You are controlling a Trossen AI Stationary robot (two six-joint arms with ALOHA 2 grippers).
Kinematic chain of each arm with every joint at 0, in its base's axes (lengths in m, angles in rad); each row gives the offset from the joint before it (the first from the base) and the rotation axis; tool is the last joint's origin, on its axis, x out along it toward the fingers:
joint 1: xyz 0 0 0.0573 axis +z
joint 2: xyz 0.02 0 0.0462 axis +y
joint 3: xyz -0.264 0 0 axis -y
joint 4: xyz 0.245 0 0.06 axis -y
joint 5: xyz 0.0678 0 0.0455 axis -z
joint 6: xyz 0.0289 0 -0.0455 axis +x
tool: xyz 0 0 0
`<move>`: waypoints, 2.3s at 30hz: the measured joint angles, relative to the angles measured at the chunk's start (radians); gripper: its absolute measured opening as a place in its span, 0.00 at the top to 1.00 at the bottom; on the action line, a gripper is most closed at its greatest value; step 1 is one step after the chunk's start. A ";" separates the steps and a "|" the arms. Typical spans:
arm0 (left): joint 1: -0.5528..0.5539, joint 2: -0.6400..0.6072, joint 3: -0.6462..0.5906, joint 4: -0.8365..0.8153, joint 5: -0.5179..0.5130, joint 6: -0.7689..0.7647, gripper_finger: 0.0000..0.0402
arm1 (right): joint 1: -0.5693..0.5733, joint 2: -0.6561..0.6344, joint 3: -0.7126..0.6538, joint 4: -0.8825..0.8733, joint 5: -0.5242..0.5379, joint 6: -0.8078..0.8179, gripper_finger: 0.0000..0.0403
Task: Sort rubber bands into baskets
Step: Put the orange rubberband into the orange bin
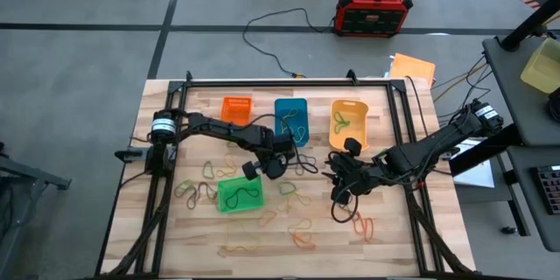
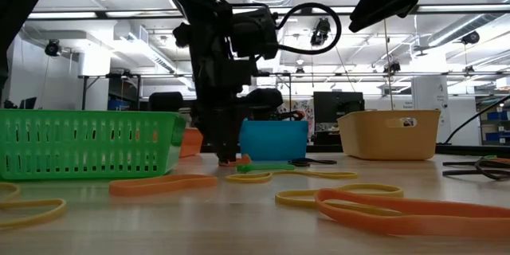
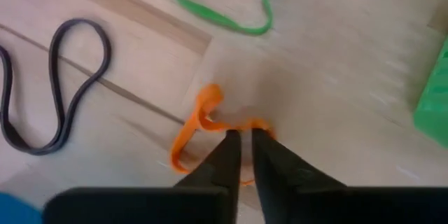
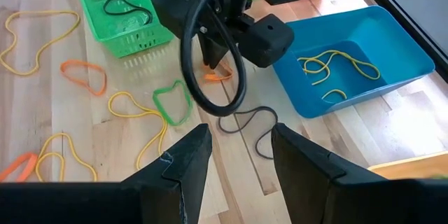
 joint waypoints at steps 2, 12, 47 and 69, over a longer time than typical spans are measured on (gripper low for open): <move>0.002 0.000 0.004 -0.001 -0.004 -0.013 0.99 | 0.000 0.000 0.000 0.000 0.000 0.000 0.64; 0.010 0.002 0.050 -0.045 -0.036 -0.087 0.88 | 0.000 0.000 0.000 -0.002 0.001 0.001 0.64; 0.007 0.011 0.100 -0.141 0.052 -0.140 0.80 | -0.002 0.000 0.000 -0.002 0.001 0.002 0.64; 0.006 0.068 0.100 -0.135 0.029 -0.157 0.99 | -0.003 0.000 0.000 -0.005 0.001 0.002 0.64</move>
